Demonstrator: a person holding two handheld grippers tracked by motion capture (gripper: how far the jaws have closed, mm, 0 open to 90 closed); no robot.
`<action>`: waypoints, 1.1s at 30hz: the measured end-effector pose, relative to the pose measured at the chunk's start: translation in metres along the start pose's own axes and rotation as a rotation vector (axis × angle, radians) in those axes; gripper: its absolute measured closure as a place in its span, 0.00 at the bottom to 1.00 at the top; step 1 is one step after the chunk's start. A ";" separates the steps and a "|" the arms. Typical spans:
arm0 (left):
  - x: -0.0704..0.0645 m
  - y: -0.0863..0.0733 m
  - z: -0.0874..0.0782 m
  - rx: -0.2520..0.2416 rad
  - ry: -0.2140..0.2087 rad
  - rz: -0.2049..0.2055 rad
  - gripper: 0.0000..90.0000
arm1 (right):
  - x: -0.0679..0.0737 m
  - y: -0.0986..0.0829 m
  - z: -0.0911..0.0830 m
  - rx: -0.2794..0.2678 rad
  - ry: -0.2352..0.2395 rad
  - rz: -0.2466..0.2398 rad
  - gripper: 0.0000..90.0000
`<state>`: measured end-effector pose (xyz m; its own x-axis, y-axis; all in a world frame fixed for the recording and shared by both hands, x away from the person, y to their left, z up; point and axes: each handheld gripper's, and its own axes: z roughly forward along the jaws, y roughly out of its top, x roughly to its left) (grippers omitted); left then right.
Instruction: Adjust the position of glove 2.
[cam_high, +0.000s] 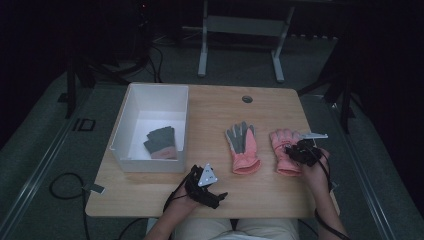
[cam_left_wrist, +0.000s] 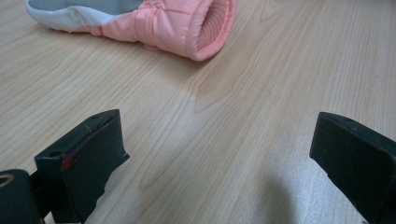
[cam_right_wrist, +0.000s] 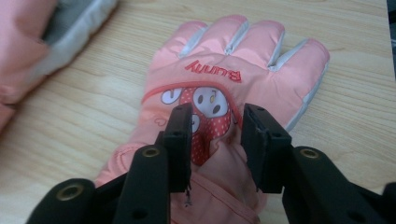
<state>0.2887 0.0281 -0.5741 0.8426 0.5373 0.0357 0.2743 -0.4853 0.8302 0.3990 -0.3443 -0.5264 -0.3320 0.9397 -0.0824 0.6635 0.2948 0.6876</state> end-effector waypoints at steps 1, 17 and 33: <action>0.000 0.000 0.000 0.004 0.001 0.004 0.03 | 0.001 0.000 0.002 0.001 -0.005 -0.009 0.73; 0.000 0.000 0.000 0.005 0.001 0.012 0.03 | 0.005 0.010 -0.002 0.000 -0.037 0.057 0.97; 0.003 0.000 -0.002 -0.012 0.002 0.001 0.03 | 0.021 0.056 -0.057 -0.119 -0.068 0.031 0.97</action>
<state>0.2905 0.0314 -0.5724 0.8418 0.5384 0.0382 0.2677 -0.4780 0.8366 0.3909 -0.3181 -0.4483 -0.2639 0.9588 -0.1055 0.5873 0.2465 0.7709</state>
